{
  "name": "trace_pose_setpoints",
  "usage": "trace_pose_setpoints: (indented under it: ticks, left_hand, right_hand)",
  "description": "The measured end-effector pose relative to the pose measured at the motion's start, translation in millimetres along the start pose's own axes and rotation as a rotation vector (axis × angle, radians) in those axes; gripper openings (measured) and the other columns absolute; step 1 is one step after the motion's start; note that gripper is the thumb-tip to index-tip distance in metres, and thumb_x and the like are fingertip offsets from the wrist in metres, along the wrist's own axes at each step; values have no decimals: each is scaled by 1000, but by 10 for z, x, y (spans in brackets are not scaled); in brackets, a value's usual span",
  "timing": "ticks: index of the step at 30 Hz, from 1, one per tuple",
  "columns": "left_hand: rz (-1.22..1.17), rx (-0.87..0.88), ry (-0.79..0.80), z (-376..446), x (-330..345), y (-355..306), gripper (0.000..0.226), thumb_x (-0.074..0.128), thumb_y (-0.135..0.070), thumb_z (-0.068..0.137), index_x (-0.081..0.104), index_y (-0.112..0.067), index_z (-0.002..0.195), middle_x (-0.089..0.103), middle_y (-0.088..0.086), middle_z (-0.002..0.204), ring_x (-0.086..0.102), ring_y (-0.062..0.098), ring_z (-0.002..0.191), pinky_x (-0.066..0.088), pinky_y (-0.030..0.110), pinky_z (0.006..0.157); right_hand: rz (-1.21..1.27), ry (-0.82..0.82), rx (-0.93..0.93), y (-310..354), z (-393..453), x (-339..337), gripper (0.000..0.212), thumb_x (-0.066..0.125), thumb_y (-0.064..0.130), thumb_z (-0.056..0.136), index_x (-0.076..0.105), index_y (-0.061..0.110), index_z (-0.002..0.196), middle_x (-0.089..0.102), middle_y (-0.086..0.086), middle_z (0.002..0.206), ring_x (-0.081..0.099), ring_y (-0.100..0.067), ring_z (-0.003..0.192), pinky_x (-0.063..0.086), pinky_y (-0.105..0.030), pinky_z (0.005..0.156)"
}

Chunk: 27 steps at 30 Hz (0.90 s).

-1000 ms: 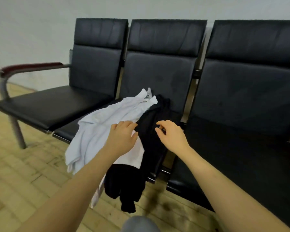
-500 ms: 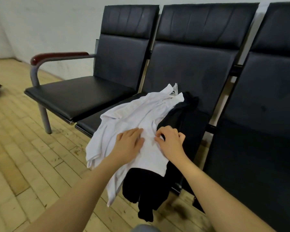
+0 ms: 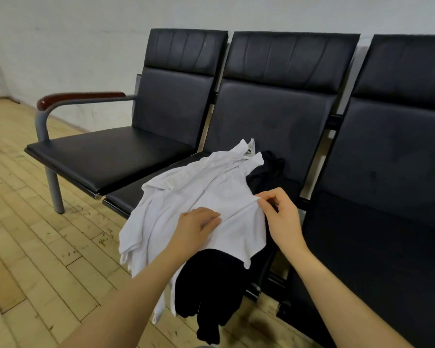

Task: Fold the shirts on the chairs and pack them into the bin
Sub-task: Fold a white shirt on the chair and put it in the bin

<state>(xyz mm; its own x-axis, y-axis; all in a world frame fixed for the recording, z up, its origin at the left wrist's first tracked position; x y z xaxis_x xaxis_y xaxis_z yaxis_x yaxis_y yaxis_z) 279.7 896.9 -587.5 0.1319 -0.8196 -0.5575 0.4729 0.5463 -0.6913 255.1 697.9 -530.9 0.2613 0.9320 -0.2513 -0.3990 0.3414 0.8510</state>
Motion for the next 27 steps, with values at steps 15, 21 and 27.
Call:
trace_pose_setpoints:
  ticks: [15,21,27]
  left_hand:
    - [-198,-130,-296,343,-669,-427,16,40,-16,100,48,-12,88,45,-1,68,38,4,58,36,14,57]
    - [-112,3,-250,748,-990,-918,15,39,-18,100,48,-13,88,50,-5,75,41,6,66,35,16,60]
    - [56,217,-254,1013,-1170,-1448,12,45,-14,98,53,-11,91,48,-2,91,48,10,80,38,16,71]
  right_hand:
    - [33,-63,2,377,300,23,8,54,7,91,54,9,83,63,-9,86,57,-13,77,47,-22,72]
    - [58,-158,-26,726,555,-137,5,53,5,89,52,4,84,54,-2,74,46,-8,64,36,-12,52]
    - [93,-272,-111,1104,734,-458,7,54,10,92,52,10,85,55,2,77,49,-6,68,40,-11,54]
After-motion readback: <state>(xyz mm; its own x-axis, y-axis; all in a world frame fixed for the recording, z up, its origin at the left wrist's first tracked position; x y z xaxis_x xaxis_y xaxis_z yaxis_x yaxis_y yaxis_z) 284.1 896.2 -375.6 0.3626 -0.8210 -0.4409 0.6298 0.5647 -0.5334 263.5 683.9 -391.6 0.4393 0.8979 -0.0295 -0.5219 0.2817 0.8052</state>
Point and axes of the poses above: each hand's wrist, its own z-axis towards the middle knuckle, its own x-axis out of the palm, y = z × x, the point moved 9 cm from there along z, towards the middle knuckle
